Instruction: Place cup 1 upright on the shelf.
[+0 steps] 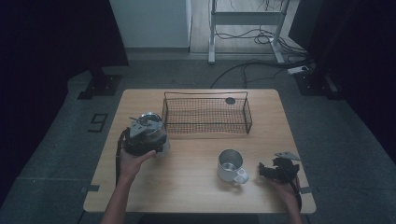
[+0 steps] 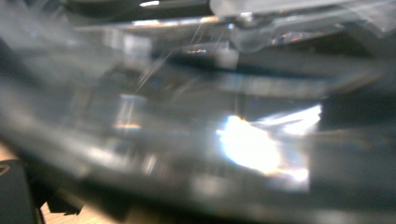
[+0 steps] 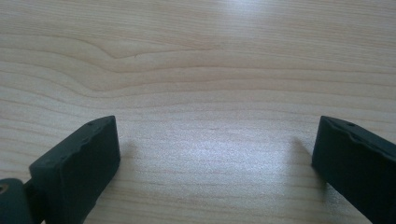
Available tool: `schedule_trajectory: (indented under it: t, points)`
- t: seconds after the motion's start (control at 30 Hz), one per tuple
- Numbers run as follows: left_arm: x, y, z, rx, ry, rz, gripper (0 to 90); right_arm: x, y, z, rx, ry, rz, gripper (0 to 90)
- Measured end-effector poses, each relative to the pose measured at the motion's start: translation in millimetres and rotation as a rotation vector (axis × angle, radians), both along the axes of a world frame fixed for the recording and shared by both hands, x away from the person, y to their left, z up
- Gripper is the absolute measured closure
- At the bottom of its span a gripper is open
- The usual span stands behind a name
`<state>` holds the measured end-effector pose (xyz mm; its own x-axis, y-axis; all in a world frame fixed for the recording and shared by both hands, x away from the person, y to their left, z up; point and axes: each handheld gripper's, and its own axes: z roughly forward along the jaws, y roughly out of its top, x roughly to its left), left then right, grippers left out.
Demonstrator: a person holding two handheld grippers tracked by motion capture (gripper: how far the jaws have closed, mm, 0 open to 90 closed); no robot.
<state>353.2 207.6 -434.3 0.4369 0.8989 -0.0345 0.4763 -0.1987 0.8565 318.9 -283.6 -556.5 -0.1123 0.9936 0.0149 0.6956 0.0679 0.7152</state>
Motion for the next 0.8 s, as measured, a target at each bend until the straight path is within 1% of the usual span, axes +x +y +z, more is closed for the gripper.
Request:
schedule_trajectory:
  t: [0.07, 0.2, 0.6, 0.73, 0.8]
  points:
    - [1.1, -0.9, 2.1, 0.004, -0.003, -0.004, 4.1, 0.0, 0.0, 0.0, 0.0, 0.0, 0.0, 0.7]
    - [2.6, -2.5, 5.9, -0.001, -0.006, -0.007, 4.2, 0.0, 0.0, 0.0, 0.0, 0.0, 0.0, 0.7]
    - [6.6, -4.2, 13.6, -0.007, 0.002, -0.002, 4.2, 0.0, 0.0, 0.0, 0.0, 0.0, 0.0, 0.7]
    - [7.0, -4.3, 16.5, -0.019, -0.007, 0.005, 4.2, 0.0, 0.0, 0.0, 0.0, 0.0, 0.0, 0.7]
    - [8.3, -4.6, 17.7, -0.015, -0.009, 0.009, 4.2, 0.3, -0.1, 0.0, 0.0, 0.0, 0.0, 0.7]
